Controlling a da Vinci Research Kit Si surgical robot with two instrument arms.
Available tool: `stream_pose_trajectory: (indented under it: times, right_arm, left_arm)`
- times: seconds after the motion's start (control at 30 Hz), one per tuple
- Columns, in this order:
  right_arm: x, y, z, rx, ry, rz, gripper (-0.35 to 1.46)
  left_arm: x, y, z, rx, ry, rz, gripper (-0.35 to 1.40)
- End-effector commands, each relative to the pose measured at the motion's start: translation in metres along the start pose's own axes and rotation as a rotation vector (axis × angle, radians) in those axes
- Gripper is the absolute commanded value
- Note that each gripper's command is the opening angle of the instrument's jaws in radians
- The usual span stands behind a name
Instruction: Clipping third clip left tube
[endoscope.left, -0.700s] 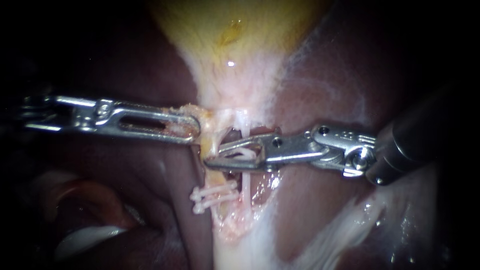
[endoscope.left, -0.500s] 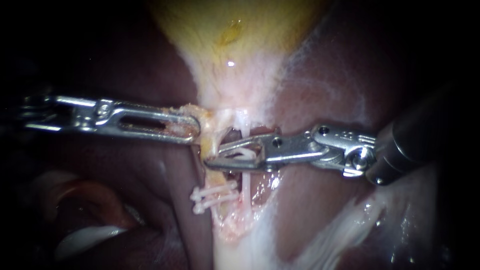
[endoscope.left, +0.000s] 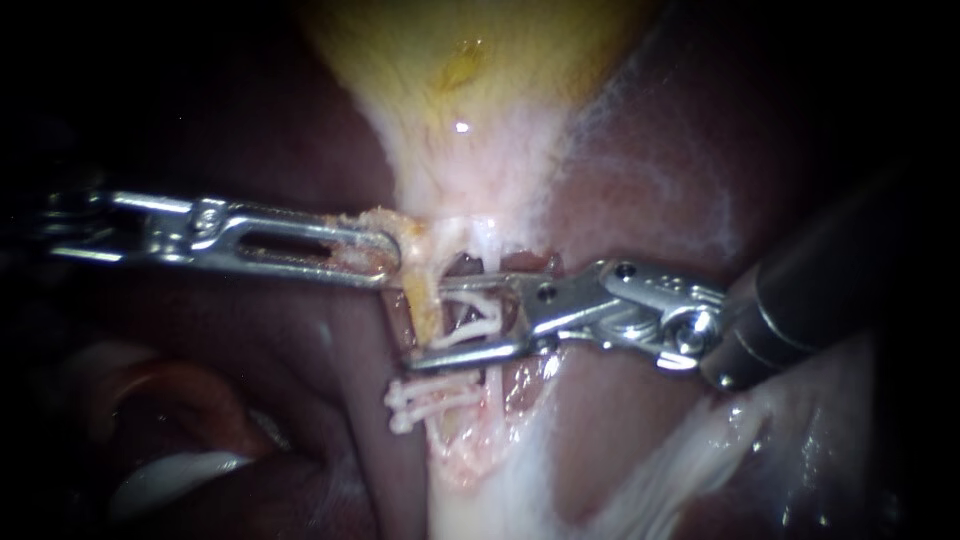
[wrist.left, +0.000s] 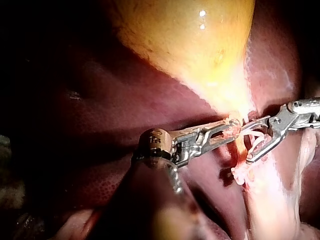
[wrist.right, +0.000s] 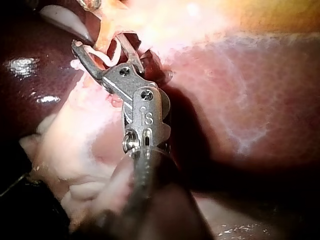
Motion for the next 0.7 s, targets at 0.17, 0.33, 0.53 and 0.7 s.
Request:
stream_pose_trajectory:
  times: [0.17, 0.33, 0.53, 0.7]
  right_arm:
    - [0.0002, -0.0002, 0.0005, 0.006, 0.008, 0.003, 0.49]
    - [0.0003, -0.0001, 0.0009, 0.018, 0.018, 0.007, 0.49]
    - [0.0005, -0.0002, 0.0016, 0.056, 0.031, 0.011, 0.49]
    - [0.0008, -0.0003, 0.0024, 0.077, 0.04, 0.012, 0.49]
  left_arm:
    - [0.0, 0.0, 0.0, 0.0, 0.0, 0.0, -0.35]
    - [0.0, 0.0, 0.0, 0.0, 0.0, 0.0, -0.35]
    - [-0.0001, 0.0, 0.0001, 0.0, 0.0, 0.0, -0.35]
    - [-0.0001, 0.0, 0.0001, 0.0, 0.0, 0.0, -0.35]
